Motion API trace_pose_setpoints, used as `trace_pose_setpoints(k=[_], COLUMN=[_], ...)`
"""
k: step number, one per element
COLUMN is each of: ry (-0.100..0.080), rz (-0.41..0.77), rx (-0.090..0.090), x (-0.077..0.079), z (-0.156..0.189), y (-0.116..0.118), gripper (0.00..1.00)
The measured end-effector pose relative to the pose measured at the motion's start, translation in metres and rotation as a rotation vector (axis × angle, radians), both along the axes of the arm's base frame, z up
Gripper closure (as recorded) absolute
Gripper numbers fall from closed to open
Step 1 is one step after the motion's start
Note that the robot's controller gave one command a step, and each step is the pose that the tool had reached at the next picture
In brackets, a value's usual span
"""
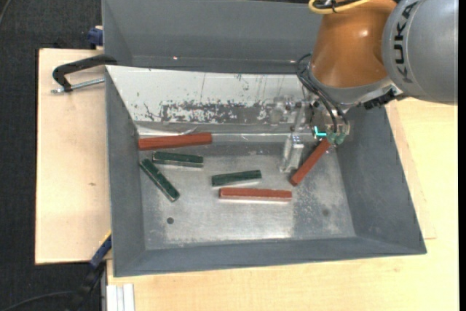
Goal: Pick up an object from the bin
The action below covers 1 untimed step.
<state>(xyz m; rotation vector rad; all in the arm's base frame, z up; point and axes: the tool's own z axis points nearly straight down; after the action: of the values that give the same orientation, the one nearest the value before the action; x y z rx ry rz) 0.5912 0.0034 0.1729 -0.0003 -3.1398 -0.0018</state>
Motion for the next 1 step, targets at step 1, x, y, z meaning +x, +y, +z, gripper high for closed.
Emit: trace_pose_setpoints(k=[1], ry=[0.004], rz=[-0.012], rx=[0.002], x=[0.0027], z=[-0.1062], y=[0.0474], gripper=[0.00])
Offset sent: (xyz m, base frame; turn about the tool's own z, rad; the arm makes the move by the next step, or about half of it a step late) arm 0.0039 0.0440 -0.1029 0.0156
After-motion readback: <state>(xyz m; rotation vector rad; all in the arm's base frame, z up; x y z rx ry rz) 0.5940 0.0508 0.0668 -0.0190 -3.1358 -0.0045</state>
